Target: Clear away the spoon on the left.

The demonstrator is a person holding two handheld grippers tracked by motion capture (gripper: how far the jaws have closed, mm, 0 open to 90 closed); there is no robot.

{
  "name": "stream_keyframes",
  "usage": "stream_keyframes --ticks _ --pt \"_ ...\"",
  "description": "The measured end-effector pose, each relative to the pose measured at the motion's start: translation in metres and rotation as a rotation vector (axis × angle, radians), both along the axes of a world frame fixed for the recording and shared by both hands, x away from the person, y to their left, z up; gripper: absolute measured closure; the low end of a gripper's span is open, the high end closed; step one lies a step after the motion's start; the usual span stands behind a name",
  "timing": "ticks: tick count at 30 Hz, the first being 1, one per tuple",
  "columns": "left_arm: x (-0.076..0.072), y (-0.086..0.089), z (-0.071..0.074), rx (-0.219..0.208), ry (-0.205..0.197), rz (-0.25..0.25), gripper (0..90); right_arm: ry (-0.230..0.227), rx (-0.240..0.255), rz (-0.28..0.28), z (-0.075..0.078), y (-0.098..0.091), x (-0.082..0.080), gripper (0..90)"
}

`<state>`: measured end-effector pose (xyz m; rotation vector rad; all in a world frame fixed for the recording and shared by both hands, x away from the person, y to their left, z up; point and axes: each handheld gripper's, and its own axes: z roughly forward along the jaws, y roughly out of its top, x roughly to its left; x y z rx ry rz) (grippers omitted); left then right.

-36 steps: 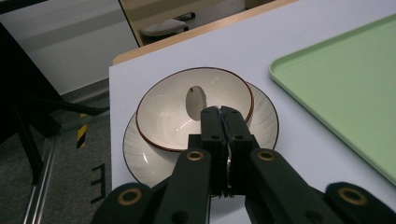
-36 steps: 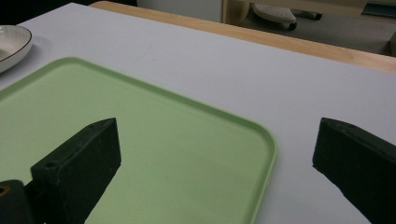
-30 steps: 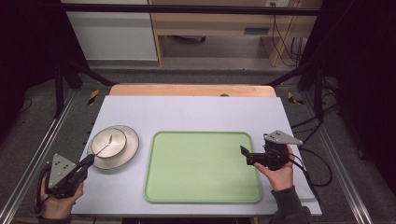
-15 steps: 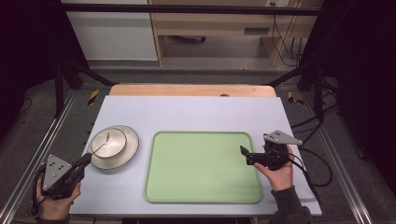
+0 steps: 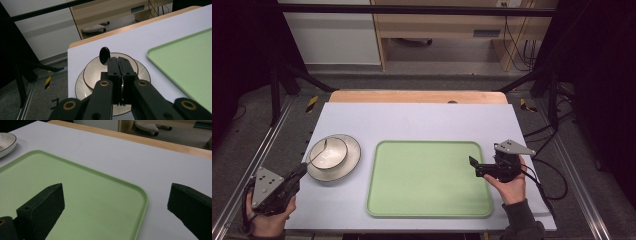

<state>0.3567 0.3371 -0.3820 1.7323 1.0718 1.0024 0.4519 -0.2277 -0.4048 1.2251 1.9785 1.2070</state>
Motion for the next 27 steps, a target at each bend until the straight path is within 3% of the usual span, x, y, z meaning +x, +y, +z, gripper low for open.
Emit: stream_keyframes --ticks 27 --pt "-0.004 -0.017 0.006 0.003 -0.043 -0.045 88.8 -0.001 -0.003 0.000 0.001 0.000 0.000 1.3"
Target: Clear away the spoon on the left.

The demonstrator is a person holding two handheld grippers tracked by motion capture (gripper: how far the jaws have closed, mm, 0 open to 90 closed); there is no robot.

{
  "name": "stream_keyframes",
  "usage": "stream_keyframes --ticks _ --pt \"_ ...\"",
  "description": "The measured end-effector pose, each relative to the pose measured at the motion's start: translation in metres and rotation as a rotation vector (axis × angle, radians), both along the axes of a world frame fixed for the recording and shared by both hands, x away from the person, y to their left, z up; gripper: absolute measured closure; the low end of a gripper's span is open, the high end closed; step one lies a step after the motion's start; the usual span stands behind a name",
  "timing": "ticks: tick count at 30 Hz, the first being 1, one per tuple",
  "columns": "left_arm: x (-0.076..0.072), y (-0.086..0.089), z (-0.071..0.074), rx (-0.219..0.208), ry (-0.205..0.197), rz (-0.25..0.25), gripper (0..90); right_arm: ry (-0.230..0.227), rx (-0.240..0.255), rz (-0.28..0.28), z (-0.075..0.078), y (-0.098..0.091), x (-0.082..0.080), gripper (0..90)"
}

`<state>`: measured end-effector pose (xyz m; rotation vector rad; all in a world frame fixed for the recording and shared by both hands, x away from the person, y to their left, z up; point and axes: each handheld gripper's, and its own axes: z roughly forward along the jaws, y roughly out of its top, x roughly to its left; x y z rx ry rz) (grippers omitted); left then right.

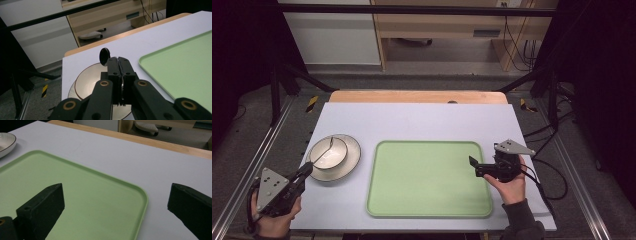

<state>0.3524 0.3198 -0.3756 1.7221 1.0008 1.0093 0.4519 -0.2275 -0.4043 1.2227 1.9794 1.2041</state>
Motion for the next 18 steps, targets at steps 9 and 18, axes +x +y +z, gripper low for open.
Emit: stream_keyframes --ticks 9,18 --pt "-0.001 -0.009 0.000 0.008 -0.006 -0.022 88.8 0.003 -0.004 0.000 -0.001 0.001 0.001 1.2" --pt "-0.001 -0.019 0.001 0.016 -0.011 -0.048 88.8 0.000 0.000 0.000 0.000 0.000 0.000 1.1"
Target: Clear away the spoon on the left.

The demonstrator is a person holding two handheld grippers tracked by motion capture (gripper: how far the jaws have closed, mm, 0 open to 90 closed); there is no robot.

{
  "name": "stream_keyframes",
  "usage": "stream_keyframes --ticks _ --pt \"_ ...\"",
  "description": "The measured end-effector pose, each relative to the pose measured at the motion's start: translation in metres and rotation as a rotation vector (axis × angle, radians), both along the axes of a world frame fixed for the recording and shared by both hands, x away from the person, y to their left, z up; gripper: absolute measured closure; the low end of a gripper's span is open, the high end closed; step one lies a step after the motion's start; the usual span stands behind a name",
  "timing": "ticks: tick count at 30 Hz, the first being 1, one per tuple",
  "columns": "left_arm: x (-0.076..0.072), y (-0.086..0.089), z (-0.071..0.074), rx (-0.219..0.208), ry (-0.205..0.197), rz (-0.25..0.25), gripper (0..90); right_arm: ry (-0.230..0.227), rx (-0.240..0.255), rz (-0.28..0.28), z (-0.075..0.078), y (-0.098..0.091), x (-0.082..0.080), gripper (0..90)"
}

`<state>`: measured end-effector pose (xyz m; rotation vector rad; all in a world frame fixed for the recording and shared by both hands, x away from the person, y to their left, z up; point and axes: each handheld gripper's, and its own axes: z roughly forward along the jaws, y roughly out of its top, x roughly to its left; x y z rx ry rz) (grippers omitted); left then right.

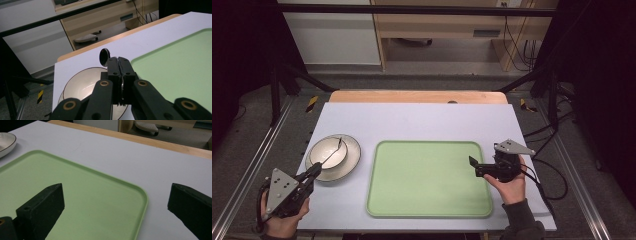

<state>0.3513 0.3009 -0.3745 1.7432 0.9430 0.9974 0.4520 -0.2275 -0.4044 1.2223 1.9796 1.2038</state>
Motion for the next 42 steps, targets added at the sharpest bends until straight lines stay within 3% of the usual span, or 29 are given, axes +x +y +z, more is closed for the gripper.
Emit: stream_keyframes --ticks 17,22,25,33,42 --pt "0.007 -0.019 0.003 0.033 0.002 -0.052 88.8 -0.005 0.002 0.000 0.002 0.000 -0.001 1.1" --pt "0.012 -0.030 0.005 0.044 0.000 -0.081 88.8 -0.006 0.002 -0.001 0.002 0.000 0.000 1.1" --pt "0.018 -0.041 0.006 0.072 0.004 -0.105 88.8 -0.003 0.007 -0.001 0.002 0.000 -0.001 1.1" --pt "0.027 -0.059 0.007 0.085 0.013 -0.143 88.8 -0.004 0.004 -0.001 0.002 0.000 -0.001 1.1" --pt "0.035 -0.076 0.000 0.131 0.035 -0.167 88.8 -0.004 0.003 0.000 0.003 -0.001 -0.001 1.1"
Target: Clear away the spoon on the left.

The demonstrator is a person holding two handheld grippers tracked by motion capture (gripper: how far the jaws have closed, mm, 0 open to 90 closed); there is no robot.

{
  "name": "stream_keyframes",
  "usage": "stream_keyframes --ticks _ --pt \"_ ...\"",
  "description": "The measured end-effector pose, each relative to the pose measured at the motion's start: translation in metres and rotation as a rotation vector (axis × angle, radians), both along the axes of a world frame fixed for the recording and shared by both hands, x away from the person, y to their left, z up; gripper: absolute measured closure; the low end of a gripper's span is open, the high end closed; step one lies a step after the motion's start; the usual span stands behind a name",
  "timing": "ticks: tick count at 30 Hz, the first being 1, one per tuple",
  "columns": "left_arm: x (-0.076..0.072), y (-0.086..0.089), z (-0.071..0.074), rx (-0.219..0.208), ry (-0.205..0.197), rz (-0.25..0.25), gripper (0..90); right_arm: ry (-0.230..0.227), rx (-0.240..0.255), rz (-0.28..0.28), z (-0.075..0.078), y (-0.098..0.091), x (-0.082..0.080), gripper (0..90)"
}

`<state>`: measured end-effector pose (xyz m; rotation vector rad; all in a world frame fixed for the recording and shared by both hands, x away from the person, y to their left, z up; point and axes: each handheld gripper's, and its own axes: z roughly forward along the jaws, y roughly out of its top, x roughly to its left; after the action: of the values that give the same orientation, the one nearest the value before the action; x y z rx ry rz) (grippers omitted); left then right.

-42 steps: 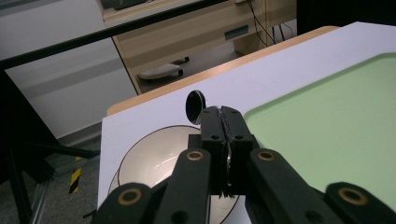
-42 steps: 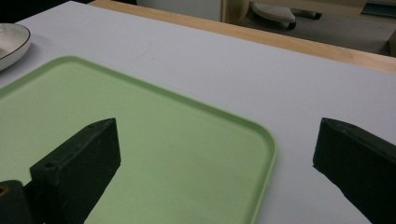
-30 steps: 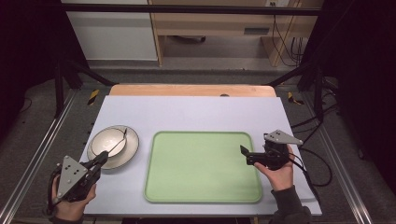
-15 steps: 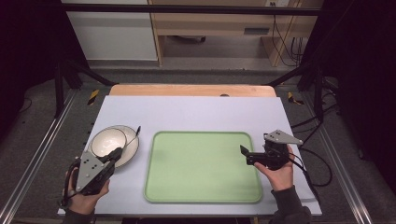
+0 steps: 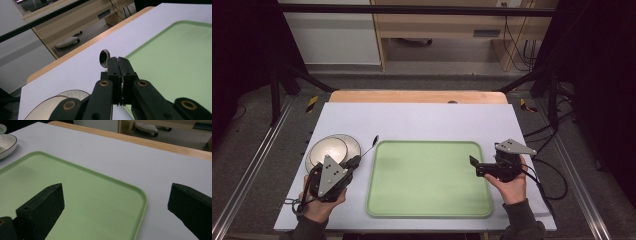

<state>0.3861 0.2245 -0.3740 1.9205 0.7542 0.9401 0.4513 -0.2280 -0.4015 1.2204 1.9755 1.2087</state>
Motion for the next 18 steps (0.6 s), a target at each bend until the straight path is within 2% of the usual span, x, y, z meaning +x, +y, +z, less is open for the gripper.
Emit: stream_keyframes --ticks 9,18 --pt "0.003 -0.009 -0.015 0.055 0.033 -0.004 88.8 0.006 -0.005 0.005 -0.002 0.002 0.001 1.1" --pt "0.007 -0.016 -0.024 0.091 0.058 -0.014 88.8 0.008 -0.010 0.007 -0.003 0.002 0.001 1.1"
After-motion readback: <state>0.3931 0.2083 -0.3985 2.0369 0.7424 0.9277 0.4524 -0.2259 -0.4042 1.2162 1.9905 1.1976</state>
